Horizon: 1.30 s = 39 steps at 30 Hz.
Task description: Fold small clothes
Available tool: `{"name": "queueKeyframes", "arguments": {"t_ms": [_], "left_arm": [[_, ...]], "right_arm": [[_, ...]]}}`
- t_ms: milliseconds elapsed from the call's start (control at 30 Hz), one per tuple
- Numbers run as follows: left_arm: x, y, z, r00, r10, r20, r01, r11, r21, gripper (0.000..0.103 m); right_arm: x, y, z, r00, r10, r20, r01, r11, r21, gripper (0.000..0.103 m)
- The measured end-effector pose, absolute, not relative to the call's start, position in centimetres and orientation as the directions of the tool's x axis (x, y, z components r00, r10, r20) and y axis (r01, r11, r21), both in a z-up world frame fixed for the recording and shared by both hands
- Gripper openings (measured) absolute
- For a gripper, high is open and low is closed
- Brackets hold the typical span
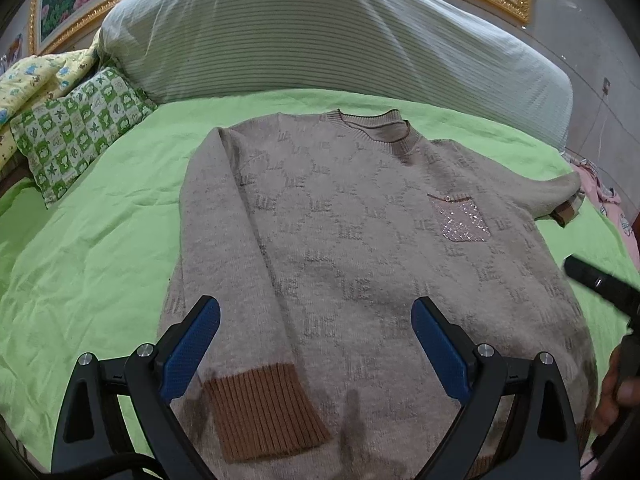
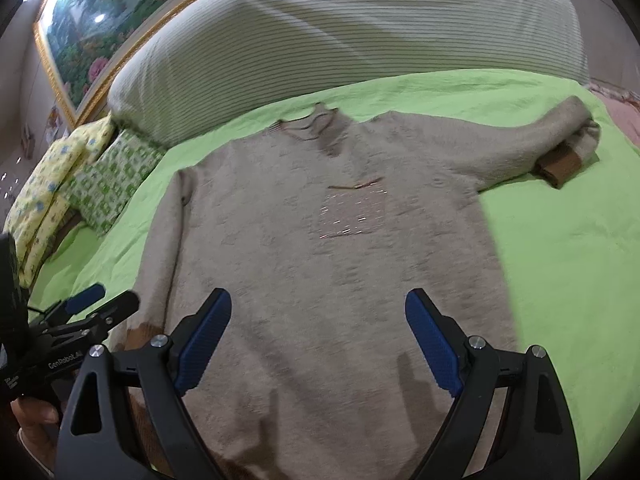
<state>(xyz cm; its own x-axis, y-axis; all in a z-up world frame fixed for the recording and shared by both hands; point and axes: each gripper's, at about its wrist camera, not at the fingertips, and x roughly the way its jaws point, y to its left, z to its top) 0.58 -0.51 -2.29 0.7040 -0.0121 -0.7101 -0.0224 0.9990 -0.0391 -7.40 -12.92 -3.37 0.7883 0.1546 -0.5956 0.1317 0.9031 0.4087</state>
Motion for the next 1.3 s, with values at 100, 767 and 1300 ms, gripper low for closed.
{"name": "queueKeyframes", "arguments": {"t_ms": [100, 767, 1300], "left_arm": [[2.1, -0.4, -2.3, 0.692, -0.018, -0.721, -0.019, 0.999, -0.043, 0.097], [19.0, -3.9, -5.6, 0.598, -0.038, -0.801, 0.022, 0.999, -0.032, 0.097], [18.4, 0.4, -6.9, 0.577, -0.081, -0.813, -0.031, 0.992, -0.121, 0.097]], "right_arm": [[-7.5, -17.0, -3.9, 0.795, 0.093, -0.600, 0.219, 0.878, 0.427, 0.089], [0.4, -38.4, -9.6, 0.735, -0.052, -0.676, 0.554, 0.622, 0.554, 0.010], [-1.6, -34.3, 14.7, 0.923, 0.089, -0.375, 0.150, 0.814, 0.561, 0.010]]}}
